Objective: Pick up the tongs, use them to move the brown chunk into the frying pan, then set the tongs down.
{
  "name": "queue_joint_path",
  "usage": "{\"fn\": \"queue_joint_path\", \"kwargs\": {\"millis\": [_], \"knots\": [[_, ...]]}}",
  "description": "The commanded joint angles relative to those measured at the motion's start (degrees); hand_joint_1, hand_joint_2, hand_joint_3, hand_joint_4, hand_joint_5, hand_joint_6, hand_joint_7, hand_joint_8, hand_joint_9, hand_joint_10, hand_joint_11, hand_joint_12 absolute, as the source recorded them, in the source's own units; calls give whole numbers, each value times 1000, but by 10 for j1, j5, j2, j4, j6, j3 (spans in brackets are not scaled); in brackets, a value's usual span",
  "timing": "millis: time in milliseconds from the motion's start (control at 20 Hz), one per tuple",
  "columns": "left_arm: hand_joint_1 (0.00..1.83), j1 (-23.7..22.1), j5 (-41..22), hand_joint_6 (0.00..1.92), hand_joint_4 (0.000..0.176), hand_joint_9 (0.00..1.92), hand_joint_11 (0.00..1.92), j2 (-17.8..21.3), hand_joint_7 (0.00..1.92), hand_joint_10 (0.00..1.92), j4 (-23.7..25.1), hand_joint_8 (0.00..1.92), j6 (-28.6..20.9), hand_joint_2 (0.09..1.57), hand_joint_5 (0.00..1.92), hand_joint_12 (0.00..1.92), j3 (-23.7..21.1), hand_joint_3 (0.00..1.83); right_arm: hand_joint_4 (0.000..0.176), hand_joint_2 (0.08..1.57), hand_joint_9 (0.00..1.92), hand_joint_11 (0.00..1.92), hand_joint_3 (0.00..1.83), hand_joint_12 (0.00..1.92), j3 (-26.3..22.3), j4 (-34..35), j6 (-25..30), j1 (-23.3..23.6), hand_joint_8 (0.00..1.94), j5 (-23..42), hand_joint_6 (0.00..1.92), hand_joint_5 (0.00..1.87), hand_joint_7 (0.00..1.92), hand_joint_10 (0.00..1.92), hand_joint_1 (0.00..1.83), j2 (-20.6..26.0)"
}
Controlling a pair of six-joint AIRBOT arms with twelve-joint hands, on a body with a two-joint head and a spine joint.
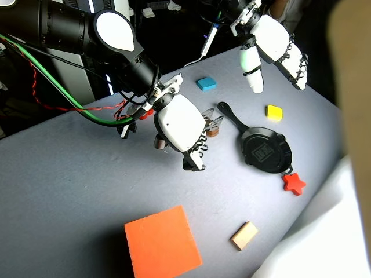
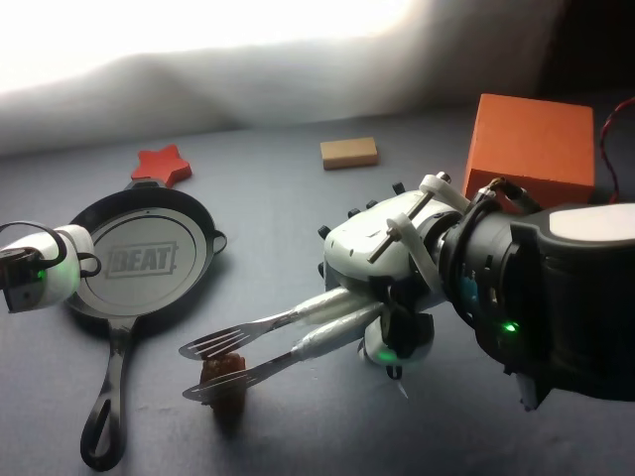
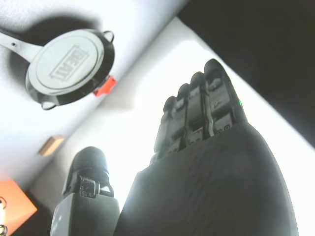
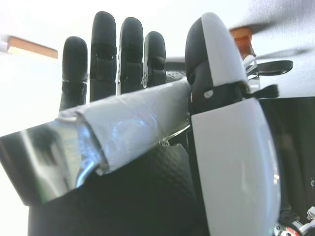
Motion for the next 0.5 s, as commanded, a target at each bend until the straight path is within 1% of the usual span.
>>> {"fn": "queue_joint_path", "kwargs": {"millis": [0,350,450], "knots": [[0,-4,-37,0,0,61,0,2,57,4,51,1,2,1249,0,260,-2,2,0,1211,807,209,0,1392,0,-30,-3,11,0,10,16,773,840,34,1015,2],[0,-5,-37,0,0,51,0,1,56,0,51,1,2,1244,0,217,-3,0,0,1212,780,187,0,1362,0,2,-24,28,0,18,0,723,798,21,974,12],[0,-5,-37,0,0,62,0,1,60,4,51,2,2,1246,0,250,-3,1,0,1203,773,180,0,1363,0,2,-24,27,0,18,1,719,788,17,985,14]]}}
